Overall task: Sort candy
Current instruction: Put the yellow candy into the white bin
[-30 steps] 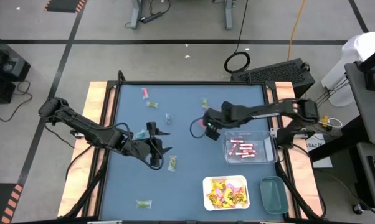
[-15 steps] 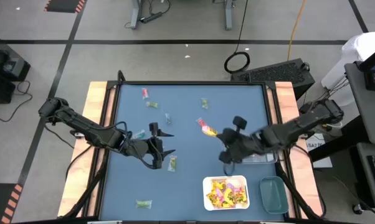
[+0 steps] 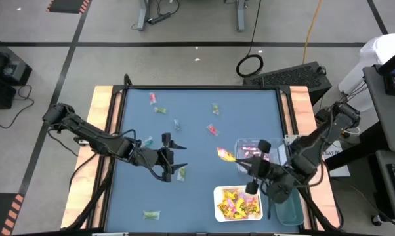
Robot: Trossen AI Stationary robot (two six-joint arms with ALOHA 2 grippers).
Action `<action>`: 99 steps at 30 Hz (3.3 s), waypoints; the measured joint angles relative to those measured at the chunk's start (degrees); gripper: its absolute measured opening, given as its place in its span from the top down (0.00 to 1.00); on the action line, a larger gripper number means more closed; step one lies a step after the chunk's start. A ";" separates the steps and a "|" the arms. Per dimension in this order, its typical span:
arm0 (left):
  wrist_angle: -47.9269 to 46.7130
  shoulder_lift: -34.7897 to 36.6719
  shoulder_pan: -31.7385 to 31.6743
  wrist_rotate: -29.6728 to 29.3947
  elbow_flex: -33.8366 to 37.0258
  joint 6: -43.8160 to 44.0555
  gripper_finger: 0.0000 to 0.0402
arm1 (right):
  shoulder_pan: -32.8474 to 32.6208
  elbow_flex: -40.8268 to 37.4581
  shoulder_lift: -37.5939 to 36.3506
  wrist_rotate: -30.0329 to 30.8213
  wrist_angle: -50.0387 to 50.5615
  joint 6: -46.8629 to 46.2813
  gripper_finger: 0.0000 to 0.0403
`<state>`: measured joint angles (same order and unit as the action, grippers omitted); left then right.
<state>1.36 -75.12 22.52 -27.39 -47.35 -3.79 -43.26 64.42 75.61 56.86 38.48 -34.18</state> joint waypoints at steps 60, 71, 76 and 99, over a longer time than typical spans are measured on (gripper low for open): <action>5.84 -0.69 5.53 0.08 0.00 1.42 0.28 | -7.48 -0.02 0.24 10.70 9.38 30.34 1.00; 5.84 -0.69 5.48 0.06 0.00 0.37 0.28 | -7.48 -0.02 0.24 10.62 9.38 20.97 1.00; 5.84 -0.69 5.47 0.06 0.00 0.40 0.28 | -7.48 -0.02 0.24 9.11 9.34 3.68 1.00; 5.86 -0.69 7.39 0.12 0.00 6.42 0.28 | -10.29 -1.60 3.31 -10.76 -8.92 -7.26 1.00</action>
<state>7.22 -75.81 29.91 -27.27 -47.35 2.63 -53.55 62.83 78.93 46.10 29.55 -41.44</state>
